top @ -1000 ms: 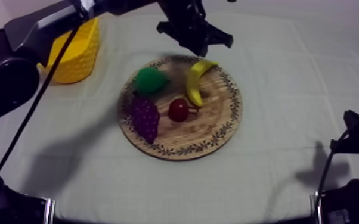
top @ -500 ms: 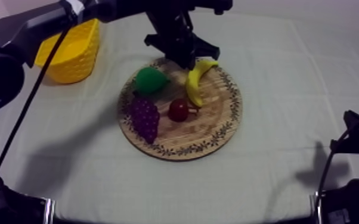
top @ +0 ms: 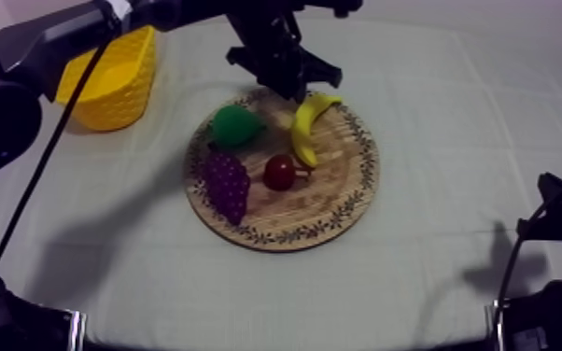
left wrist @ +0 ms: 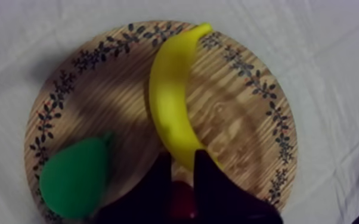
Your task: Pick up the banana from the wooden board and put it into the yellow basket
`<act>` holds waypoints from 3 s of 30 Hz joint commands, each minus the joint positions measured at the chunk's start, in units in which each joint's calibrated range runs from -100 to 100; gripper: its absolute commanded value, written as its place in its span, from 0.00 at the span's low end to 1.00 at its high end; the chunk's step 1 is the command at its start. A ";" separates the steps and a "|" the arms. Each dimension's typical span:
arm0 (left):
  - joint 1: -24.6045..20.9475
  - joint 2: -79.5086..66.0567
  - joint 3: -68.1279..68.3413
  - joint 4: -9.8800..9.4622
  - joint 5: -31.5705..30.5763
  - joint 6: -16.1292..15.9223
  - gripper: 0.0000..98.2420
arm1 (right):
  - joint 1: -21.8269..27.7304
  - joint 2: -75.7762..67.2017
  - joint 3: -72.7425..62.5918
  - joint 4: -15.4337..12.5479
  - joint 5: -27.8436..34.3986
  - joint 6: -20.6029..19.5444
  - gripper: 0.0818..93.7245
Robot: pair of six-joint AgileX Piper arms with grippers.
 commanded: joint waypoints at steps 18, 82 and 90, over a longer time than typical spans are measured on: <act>0.84 1.38 -1.92 -0.92 -0.11 1.53 0.63 | 0.00 -0.02 -0.03 -0.01 -0.03 0.04 0.00; 0.80 17.17 -12.49 0.08 1.09 1.96 0.56 | 0.00 -0.02 -0.03 -0.01 -0.03 0.04 0.00; 0.72 17.16 -11.99 -0.19 1.01 2.51 0.35 | 0.00 -0.02 -0.03 -0.01 -0.03 0.04 0.00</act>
